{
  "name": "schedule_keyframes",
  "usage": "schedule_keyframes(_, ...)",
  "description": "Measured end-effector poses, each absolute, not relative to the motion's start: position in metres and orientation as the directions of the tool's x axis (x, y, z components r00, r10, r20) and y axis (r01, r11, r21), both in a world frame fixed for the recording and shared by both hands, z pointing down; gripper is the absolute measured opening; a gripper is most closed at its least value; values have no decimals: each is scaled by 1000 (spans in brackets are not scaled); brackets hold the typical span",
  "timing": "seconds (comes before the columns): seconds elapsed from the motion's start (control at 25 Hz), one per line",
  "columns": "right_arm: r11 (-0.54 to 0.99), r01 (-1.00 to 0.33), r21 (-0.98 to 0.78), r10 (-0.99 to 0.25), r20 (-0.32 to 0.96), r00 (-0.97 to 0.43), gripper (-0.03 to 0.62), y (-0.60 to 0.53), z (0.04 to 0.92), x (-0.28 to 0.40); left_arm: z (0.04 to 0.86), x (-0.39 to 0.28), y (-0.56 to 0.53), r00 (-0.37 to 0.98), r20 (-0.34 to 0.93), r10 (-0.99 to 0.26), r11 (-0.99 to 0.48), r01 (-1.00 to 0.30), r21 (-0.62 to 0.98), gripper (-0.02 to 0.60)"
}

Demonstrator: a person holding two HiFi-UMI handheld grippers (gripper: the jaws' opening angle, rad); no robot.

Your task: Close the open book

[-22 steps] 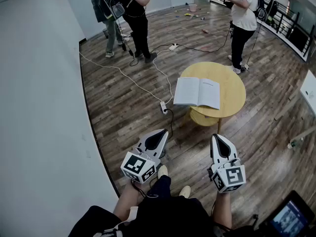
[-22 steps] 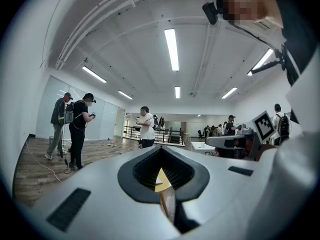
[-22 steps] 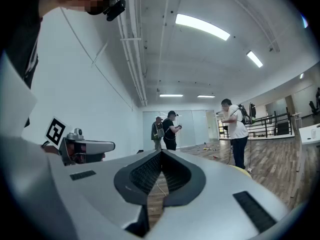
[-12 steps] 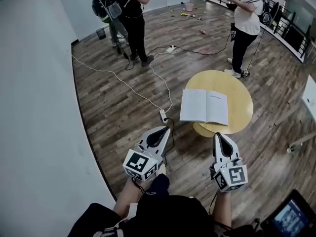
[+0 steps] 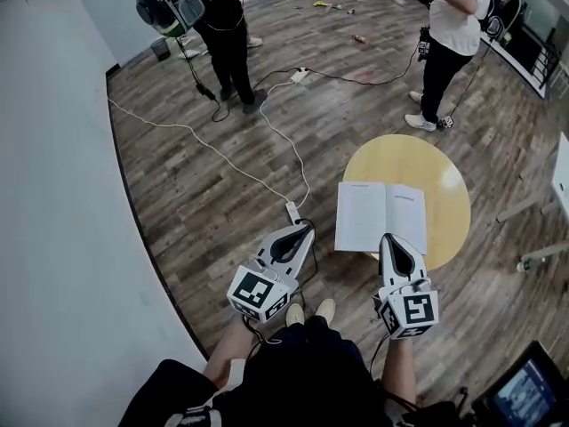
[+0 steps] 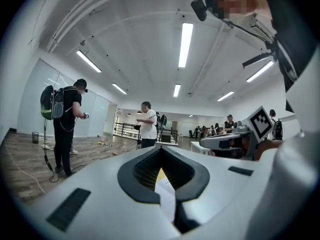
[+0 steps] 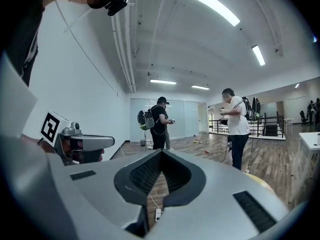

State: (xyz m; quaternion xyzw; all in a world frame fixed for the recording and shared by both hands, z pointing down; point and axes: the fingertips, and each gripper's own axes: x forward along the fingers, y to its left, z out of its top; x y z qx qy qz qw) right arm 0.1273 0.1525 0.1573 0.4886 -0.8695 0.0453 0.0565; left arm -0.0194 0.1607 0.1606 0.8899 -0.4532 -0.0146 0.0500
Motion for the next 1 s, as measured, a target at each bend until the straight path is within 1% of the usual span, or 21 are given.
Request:
schedule_keyframes(0.2,553,-832,-47,-812,196,-550,-3,106,185,126,185,-11,122,561,45,-826,-554,-825,112,-3)
schedule_keyframes(0.36,536,-842,-64,-808,252,-533,-3,86,208,120,207,-26,101,544,96,-834,-531,-837,132,-3)
schedule_keyframes(0.52,502,-859,-98,-793,343,-503,-3,71,242,102,231,-41,86,572,141,-808,-554,-819,146,-3)
schedule_keyframes(0.56,492,-862,-117,-779,381,-497,238,68,256,98,237,-43,84,578,154,-801,-562,-815,140,-3)
schedule_keyframes(0.6,479,-869,-125,-766,423,-484,256,64,273,94,245,-46,83,584,167,-795,-567,-812,138,-3)
schedule_keyframes(0.8,428,-903,-40,-683,641,-352,258,48,368,75,314,-75,71,577,231,-784,-536,-816,217,-3)
schedule_keyframes(1.0,381,-922,62,-630,748,-210,258,41,445,75,394,-100,63,565,308,-765,-495,-822,281,-3)
